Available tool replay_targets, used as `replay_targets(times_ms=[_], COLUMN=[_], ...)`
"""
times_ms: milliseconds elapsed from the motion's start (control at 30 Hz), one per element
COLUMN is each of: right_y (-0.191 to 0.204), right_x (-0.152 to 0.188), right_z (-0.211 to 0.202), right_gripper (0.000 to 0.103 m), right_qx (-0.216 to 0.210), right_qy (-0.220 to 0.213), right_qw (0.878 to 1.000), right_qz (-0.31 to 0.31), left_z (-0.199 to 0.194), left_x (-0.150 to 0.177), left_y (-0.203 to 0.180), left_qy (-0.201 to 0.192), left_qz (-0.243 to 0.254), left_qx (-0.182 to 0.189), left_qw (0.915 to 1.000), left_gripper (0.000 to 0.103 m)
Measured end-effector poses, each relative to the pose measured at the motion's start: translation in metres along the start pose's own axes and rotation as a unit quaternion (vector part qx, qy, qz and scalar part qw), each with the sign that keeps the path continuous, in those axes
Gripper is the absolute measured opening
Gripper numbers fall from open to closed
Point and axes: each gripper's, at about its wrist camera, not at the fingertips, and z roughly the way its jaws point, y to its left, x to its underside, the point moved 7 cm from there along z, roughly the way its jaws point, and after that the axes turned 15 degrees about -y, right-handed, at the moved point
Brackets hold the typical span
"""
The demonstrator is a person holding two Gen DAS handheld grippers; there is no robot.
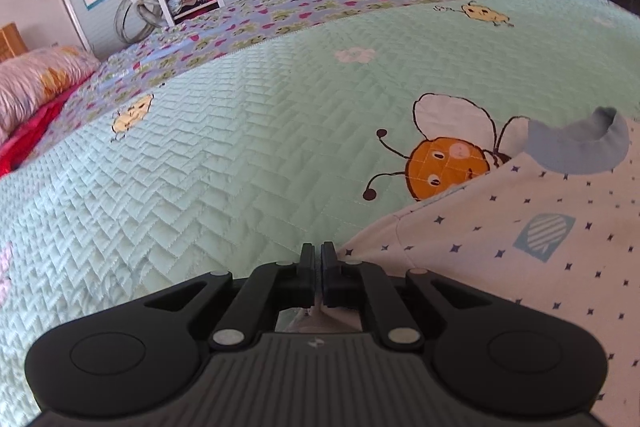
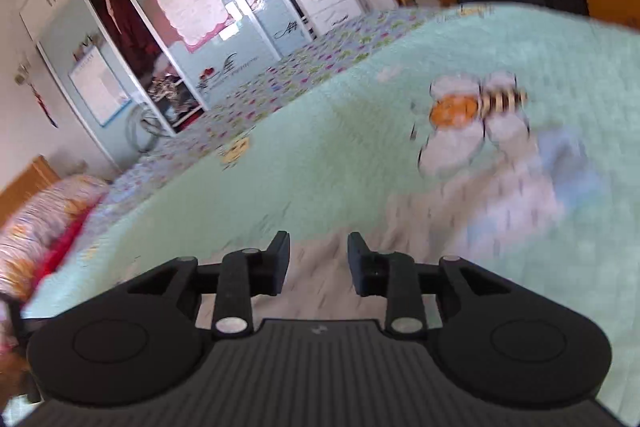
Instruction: Fold clothes
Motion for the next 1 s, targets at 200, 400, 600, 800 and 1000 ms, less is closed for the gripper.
replay_targets(times_ms=[200,400,600,800,1000], right_y=[-0.001,0.006,-0.018,-0.015,-0.039], right_x=[0.049,0.052,0.05,0.047,0.048], right_z=[0.018,0.05,0.035,0.038,0.029], right_gripper=[0.048,0.035,0.001,0.0,0.004], right_qx=[0.02,0.072,0.092,0.093,0.029], right_qy=[0.054,-0.004,-0.009,-0.007,-0.017], right_qw=[0.985,0.965,0.975,0.986,0.972], right_qz=[0.162,0.252,0.203,0.139,0.232], left_z=[0.002,0.003,0.004,0.004,-0.005], left_x=[-0.001,-0.001,-0.001,-0.001,-0.011], left_y=[-0.001,-0.001,-0.003,-0.004,0.023], left_qy=[0.008,0.014,0.015,0.012,0.003], left_qz=[-0.012,-0.011,0.008,0.015,-0.083], left_qx=[-0.001,-0.005,-0.005,-0.014,-0.005], left_qw=[0.9999,0.9998,0.9998,0.9997,0.9965], left_gripper=[0.004,0.004,0.004,0.007,0.027])
